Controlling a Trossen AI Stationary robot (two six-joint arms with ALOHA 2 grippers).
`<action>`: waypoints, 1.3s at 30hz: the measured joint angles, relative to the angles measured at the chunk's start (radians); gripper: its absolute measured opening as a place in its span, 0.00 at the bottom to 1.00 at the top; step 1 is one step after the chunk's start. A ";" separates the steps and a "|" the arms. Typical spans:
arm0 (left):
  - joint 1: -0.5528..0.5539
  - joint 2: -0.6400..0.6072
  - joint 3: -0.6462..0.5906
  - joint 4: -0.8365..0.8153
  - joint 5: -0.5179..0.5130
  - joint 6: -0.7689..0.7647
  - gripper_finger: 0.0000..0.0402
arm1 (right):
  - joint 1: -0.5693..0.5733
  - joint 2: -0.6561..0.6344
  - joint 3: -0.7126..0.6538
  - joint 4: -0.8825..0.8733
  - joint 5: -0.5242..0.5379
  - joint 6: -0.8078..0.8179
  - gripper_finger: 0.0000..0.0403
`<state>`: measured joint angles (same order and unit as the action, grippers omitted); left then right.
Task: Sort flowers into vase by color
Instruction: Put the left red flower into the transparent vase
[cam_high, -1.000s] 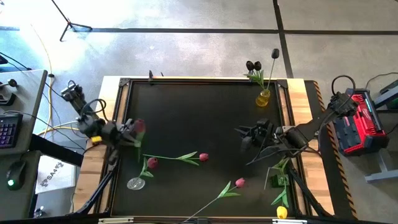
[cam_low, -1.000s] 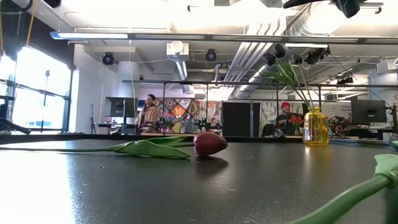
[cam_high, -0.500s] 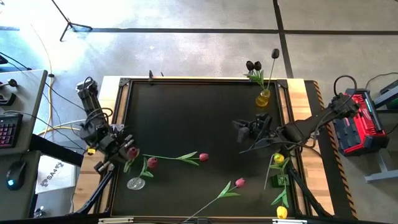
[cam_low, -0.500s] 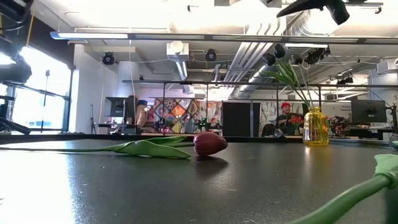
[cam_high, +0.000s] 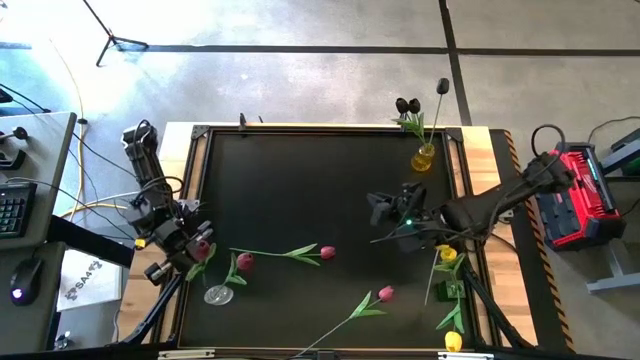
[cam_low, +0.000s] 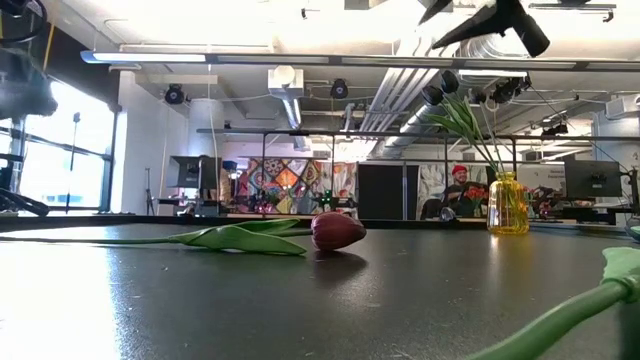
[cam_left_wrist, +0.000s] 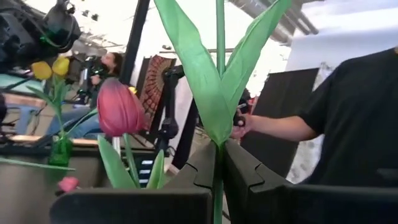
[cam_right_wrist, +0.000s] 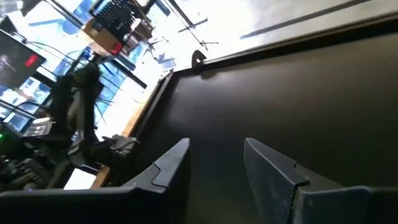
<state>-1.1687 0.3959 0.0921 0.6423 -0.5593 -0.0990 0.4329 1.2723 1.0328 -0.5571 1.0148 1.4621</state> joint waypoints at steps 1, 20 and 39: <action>0.000 0.033 0.000 0.030 -0.006 0.001 0.00 | -0.004 0.009 0.000 0.000 -0.009 0.005 0.34; 0.000 0.370 0.000 0.352 0.050 0.155 0.00 | -0.017 0.135 0.000 0.276 -0.093 -0.066 0.34; -0.010 0.467 0.000 0.340 0.067 0.041 0.00 | -0.019 0.133 0.000 0.338 -0.079 -0.131 0.34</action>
<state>-1.1786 0.8630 0.0921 0.9827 -0.4918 -0.0583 0.4137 1.4052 1.0328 -0.2195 0.9354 1.3312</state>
